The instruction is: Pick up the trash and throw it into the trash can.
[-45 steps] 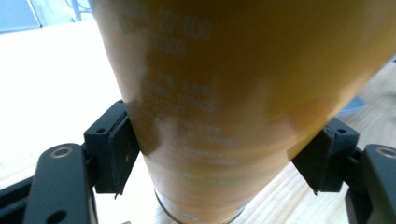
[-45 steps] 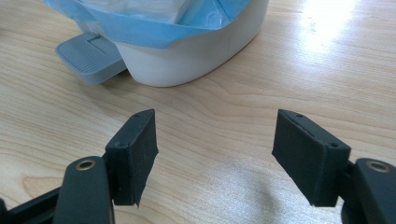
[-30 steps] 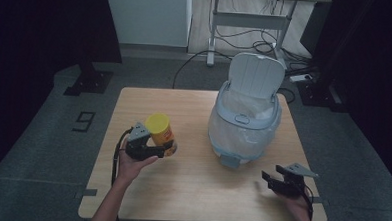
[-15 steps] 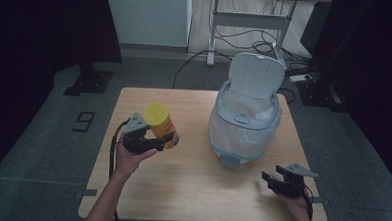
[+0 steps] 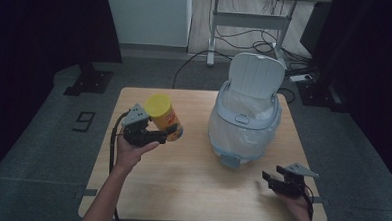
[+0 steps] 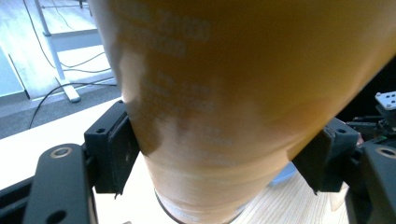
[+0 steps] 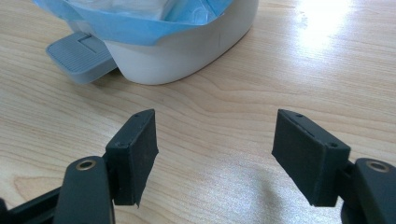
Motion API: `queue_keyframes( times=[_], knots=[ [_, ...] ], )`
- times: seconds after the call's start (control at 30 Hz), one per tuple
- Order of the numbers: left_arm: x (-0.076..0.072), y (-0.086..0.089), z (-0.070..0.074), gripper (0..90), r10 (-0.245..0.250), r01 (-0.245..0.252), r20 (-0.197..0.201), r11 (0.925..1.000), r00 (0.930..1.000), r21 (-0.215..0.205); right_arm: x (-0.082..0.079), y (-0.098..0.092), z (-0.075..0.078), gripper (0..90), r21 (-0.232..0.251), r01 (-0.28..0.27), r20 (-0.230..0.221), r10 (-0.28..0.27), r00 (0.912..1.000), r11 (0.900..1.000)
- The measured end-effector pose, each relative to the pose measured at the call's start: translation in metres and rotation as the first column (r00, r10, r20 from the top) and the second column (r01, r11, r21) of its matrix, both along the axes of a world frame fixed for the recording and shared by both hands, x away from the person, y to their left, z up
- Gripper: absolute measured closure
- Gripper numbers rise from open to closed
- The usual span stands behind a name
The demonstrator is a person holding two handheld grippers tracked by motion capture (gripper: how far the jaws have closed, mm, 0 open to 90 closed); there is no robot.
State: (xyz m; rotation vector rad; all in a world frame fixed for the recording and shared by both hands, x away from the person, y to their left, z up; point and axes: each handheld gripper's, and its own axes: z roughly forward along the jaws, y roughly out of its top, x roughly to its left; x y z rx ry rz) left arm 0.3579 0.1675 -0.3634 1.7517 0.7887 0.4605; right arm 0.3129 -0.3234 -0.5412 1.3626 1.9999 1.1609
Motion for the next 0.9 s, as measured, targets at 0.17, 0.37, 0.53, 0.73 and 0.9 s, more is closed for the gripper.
queue_keyframes(
  times=[0.17,0.37,0.53,0.73,0.9],
  knots=[
    [0.001,-0.004,0.010,23.8,-0.013,0.013,0.013,0.9999,0.9998,-0.006,0.000,0.000,0.000,29.9,-0.002,-0.001,-0.005,0.001,1.0000,1.000],
    [0.003,-0.007,0.021,23.8,-0.021,0.021,0.027,0.9997,0.9994,-0.014,0.000,0.001,0.000,29.9,-0.007,-0.005,-0.008,0.004,1.0000,1.000],
    [0.005,-0.011,0.029,23.8,-0.028,0.028,0.038,0.9996,0.9989,-0.008,0.000,0.001,0.000,29.9,-0.009,-0.006,-0.009,0.006,0.9999,1.000],
    [0.008,-0.014,0.036,23.8,-0.032,0.032,0.044,0.9993,0.9985,-0.016,0.001,0.000,-0.001,29.9,-0.013,-0.006,-0.011,0.006,0.9999,1.000],
    [0.010,-0.018,0.043,23.8,-0.036,0.037,0.054,0.9991,0.9979,-0.020,0.001,0.001,-0.001,29.9,-0.018,-0.008,-0.012,0.008,0.9999,1.000]
  ],
)
